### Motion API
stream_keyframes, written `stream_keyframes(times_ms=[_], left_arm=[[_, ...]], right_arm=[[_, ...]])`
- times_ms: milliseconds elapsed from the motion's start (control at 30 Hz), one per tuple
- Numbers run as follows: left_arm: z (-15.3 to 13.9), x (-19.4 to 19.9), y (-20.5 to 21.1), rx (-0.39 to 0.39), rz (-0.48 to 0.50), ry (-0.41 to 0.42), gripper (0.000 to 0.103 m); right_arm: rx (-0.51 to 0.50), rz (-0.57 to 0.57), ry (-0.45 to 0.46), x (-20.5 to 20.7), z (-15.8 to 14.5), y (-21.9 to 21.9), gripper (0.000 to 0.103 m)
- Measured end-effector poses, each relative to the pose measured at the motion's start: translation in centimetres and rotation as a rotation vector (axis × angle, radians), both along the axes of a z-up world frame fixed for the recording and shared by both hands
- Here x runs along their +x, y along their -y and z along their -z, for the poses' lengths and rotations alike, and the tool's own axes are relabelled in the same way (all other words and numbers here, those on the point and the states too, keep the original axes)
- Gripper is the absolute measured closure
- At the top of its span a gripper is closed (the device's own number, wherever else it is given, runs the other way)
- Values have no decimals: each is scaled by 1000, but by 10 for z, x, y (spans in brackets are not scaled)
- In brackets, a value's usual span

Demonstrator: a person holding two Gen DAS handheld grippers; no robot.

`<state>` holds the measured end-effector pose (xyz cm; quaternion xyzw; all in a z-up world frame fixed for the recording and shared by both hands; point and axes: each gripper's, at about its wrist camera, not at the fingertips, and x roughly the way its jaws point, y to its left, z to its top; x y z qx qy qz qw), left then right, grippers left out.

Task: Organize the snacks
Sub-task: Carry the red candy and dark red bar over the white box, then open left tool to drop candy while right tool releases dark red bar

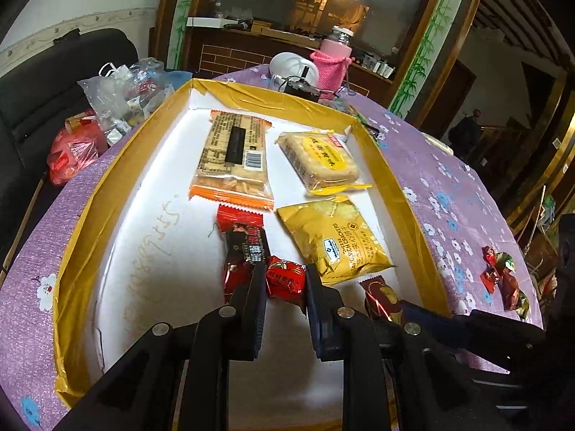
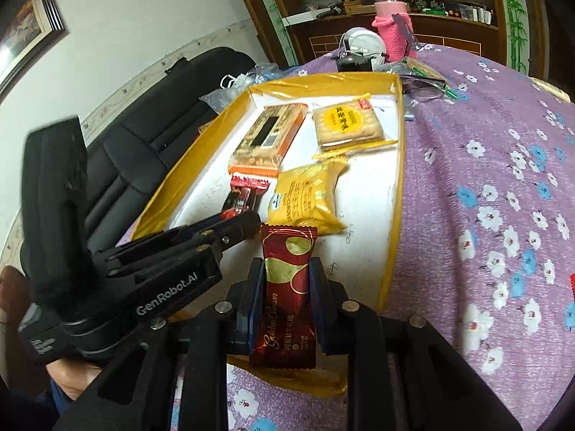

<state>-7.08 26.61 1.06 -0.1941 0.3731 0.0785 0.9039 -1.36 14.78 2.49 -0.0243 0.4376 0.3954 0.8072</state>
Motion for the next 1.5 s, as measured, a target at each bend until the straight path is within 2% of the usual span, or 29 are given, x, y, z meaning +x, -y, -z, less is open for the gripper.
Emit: stream_keyframes(times_ms=[333,800,1000,1067,1133,1233,1500], left_arm=[[0,-2,-5,-19,-5,10,82],[-1,-4,-8,-32,-13,29,81],[-3,-9,-11,-41,-29,50,72],[-4,-11,-12,-46,-35,65,63],[-6,-14,-12,-43,-42,82,61],[-9,-17,-13,-43,-49,102,57],[-10,-25,-20,-63,-99,139,57]], right_arm=[[-26,-20,61,-5,3,-6,79],[-32,-17,83,-9,1,-5,77],[-30,-23,97,-13,-1,-4,77],[-29,-20,106,-15,-3,-2,75],[-20,-14,105,-16,-4,2,69],[-14,6,102,-16,-6,6,67],[24,74,134,-35,-31,32,67]])
